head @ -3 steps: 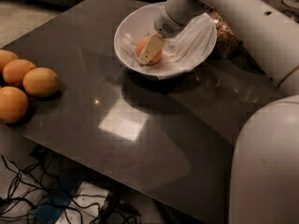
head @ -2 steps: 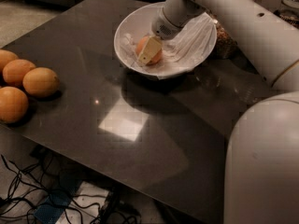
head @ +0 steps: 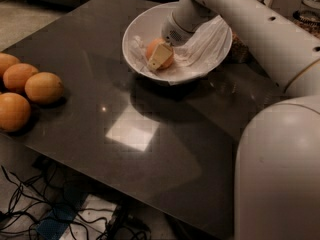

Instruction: Pick orange from white bowl

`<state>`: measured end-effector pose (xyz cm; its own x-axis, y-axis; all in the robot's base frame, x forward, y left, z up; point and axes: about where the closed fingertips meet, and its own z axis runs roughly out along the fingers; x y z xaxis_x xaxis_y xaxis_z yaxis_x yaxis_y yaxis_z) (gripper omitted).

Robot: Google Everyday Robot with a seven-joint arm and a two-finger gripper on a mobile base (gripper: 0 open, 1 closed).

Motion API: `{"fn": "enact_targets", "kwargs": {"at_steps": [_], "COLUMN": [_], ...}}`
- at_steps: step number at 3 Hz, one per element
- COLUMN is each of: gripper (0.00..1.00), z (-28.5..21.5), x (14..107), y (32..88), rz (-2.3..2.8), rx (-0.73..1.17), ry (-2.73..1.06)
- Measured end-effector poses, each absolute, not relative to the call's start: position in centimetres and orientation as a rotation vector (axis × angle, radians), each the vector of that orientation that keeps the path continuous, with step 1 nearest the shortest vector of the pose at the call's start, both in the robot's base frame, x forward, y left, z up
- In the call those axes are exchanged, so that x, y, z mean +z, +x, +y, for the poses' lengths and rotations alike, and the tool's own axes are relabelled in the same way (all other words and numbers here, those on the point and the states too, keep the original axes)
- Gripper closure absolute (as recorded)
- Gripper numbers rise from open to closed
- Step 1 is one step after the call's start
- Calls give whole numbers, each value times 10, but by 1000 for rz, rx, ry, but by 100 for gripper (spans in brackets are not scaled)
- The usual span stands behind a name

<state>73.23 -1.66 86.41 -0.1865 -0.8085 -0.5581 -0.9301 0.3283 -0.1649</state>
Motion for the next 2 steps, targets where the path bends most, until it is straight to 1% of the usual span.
{"fn": "enact_targets", "kwargs": {"at_steps": [2], "gripper": [79], "z": [-17], "x": [864], "y": [732], "rz": [2039], "rx": [283], "ry": [-1523]}}
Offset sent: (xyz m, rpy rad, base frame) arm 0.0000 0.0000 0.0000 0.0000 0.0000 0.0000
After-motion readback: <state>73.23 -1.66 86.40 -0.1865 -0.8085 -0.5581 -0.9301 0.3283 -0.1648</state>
